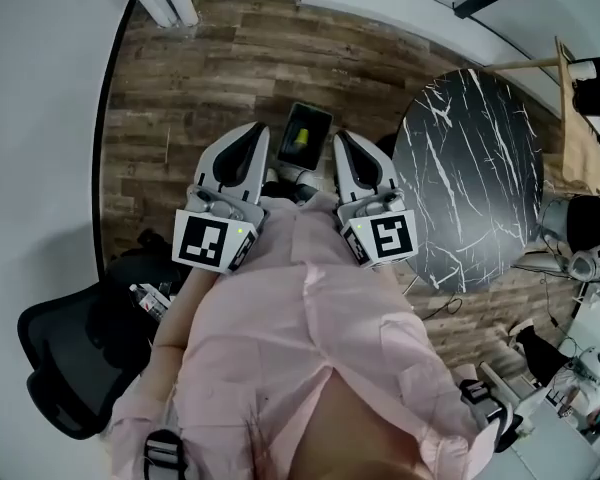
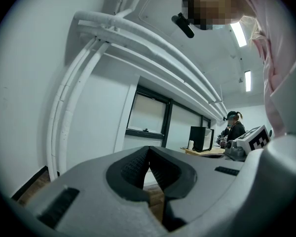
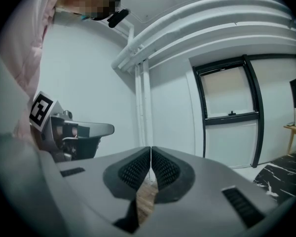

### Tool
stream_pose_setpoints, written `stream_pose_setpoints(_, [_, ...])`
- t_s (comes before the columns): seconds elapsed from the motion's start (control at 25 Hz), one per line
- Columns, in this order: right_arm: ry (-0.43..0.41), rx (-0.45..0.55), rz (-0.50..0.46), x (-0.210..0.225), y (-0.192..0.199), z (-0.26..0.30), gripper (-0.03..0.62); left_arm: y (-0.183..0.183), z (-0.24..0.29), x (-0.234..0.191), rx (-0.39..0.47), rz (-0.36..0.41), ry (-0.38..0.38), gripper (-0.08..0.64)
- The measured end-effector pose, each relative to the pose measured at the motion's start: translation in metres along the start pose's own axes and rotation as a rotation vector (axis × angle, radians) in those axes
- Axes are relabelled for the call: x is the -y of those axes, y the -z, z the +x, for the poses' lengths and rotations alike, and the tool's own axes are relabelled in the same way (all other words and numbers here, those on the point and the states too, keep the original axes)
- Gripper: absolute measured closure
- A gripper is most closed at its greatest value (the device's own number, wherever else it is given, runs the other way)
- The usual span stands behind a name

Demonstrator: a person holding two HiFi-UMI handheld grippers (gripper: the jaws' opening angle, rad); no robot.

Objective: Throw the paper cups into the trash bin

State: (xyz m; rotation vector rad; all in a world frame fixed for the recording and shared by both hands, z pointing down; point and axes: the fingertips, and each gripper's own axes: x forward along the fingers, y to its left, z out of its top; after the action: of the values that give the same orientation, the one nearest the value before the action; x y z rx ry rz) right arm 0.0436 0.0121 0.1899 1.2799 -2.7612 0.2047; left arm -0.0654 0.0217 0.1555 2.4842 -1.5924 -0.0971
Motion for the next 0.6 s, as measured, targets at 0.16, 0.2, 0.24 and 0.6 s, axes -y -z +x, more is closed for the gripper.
stream_pose_setpoints(0.16, [-0.001,-0.001,0.004,-0.008,0.002,0.001,0.562,0.001,-0.007,-0.004,0.002,0.006,0.000,0.545])
stream_pose_setpoints(0.2, [-0.001,-0.002,0.004,-0.011,0.003,0.002,0.561,0.002,-0.009,-0.006,0.001,0.007,0.001,0.545])
stream_pose_setpoints(0.24, [0.000,-0.003,0.003,-0.013,0.004,0.002,0.561,0.003,-0.011,-0.008,0.000,0.009,0.002,0.545])
stream_pose_setpoints(0.6, [-0.031,-0.044,-0.009,-0.021,0.011,0.011,0.561,0.007,-0.012,-0.013,-0.012,0.018,0.010,0.545])
